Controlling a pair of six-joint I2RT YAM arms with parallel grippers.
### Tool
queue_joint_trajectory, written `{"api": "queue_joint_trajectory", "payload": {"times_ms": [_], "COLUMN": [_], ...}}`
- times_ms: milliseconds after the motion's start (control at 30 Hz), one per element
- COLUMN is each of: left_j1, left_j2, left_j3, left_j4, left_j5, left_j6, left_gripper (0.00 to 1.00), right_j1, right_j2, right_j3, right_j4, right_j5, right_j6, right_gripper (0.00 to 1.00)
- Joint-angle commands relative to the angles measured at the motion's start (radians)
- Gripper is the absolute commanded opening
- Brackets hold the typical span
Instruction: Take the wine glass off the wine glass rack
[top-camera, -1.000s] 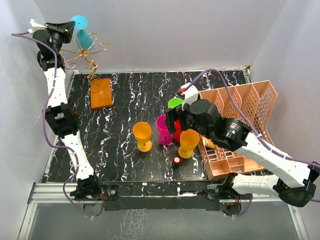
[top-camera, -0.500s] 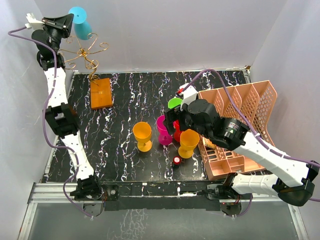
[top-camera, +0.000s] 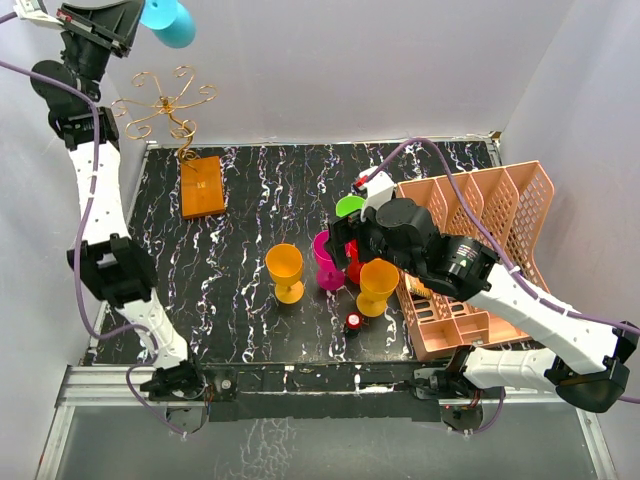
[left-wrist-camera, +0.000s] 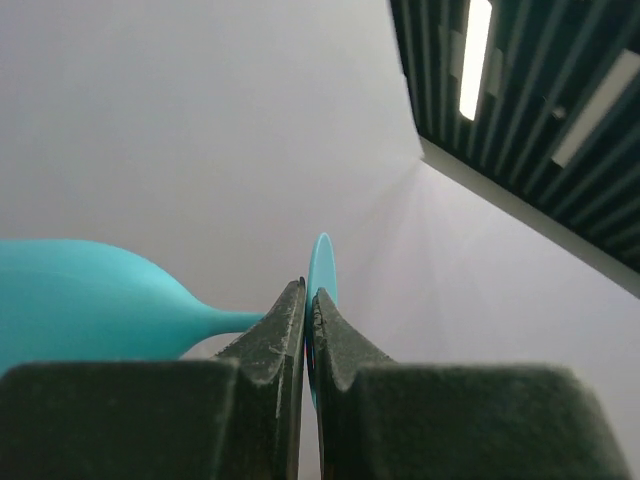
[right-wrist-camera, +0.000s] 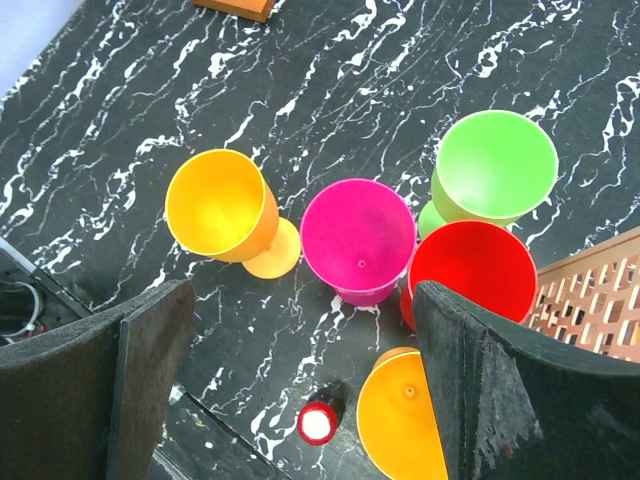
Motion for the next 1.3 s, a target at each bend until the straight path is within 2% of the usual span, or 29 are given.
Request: {"api": "queue_joint_trajectory", "payload": {"times_ms": [0, 100, 200, 300, 400, 633, 867, 1100, 1233, 1267], "left_j1": [-0.073, -0.117, -0.128, -0.139, -0.176, -0.232, -0.288, -0.388, -0.419, -0.426], "left_j2": [-0.235, -0.348, -0.464, -0.544, -0.601, -0.640, -0.737, -0.778, -0.799, -0.807], "left_j3": [-0.208, -0.354, -0.523, -0.632, -0.734, -0.943, -1.074, -1.131, -1.155, -1.163], "left_j4": [0.290, 0.379, 0.548, 0.695, 0.841, 1.154, 1.159, 1.160, 1.160, 1.161], "left_j5": [0.132, 0.220, 0.251, 0.275, 0.263, 0.174, 0.187, 0.168, 0.164, 0.163], "left_j6": [-0.076, -0.080, -0.158, -0.243, -0.351, -0.586, -0.586, -0.574, -0.568, -0.567], "left_gripper": [0.00, 0.00, 0.00, 0.00, 0.00, 0.00, 0.00, 0.00, 0.00, 0.00], "right_j1": [-0.004, -0.004, -0.013, -0.034, -0.082, -0.257, -0.367, -0.442, -0.459, -0.458], "right_j2": [-0.028, -0.019, -0.020, -0.017, -0.022, -0.004, 0.027, 0.108, 0.139, 0.152], "right_j3": [-0.004, 0.000, 0.010, 0.038, 0.060, 0.097, 0.149, 0.119, 0.048, 0.023], "right_j4": [0.095, 0.099, 0.105, 0.106, 0.141, 0.298, 0.496, 0.789, 1.087, 1.175], "right_j5": [-0.021, -0.014, 0.013, 0.009, -0.081, -0.442, -0.681, -0.926, -1.060, -1.099], "right_j6": [0.023, 0.011, -0.020, -0.045, -0.047, 0.041, 0.189, 0.424, 0.612, 0.667], "right_gripper": [1.00, 1.00, 1.00, 1.00, 1.00, 1.00, 1.00, 1.00, 1.00, 0.97]}}
